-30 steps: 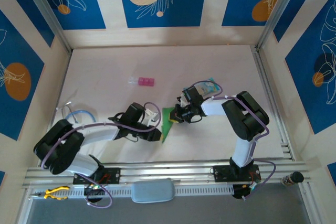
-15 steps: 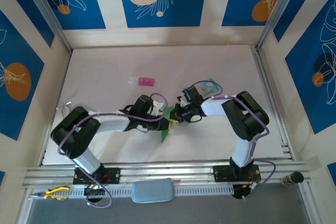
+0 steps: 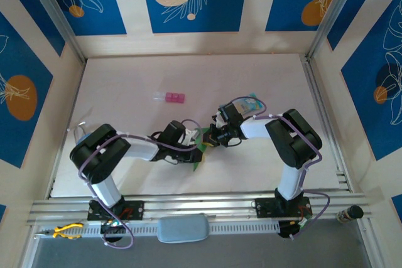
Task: Fold a paper plane with a square sheet of paper (pick it up from the middle)
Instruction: Fold the wing for the fifth time at the center of the table.
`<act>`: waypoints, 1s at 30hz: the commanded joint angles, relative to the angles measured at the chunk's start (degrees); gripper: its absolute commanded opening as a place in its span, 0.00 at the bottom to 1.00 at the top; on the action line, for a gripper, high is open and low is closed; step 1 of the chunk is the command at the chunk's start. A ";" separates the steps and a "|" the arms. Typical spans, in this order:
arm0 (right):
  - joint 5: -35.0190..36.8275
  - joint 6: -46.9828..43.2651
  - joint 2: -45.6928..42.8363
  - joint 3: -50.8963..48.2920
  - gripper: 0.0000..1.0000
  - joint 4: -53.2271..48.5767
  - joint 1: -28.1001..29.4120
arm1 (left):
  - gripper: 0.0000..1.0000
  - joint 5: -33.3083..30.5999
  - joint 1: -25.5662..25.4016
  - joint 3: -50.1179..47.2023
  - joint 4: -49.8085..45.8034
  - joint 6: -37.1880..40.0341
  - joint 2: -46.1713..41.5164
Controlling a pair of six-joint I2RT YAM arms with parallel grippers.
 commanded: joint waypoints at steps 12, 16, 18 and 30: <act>5.61 -0.25 2.48 -1.12 0.02 -4.64 -0.05 | 0.00 2.01 -2.83 -6.65 0.88 -2.04 -0.37; 5.87 -0.31 2.48 -1.08 0.02 -4.78 -0.17 | 0.00 1.69 -2.86 -7.82 -2.03 -0.91 -1.92; 5.89 -0.33 2.55 -0.94 0.02 -4.83 -0.17 | 0.00 1.91 -2.94 -8.06 -3.83 -0.08 -2.86; 5.96 -0.23 2.57 -0.90 0.02 -5.01 -0.17 | 0.00 4.35 -3.19 -9.22 -9.46 3.17 -7.51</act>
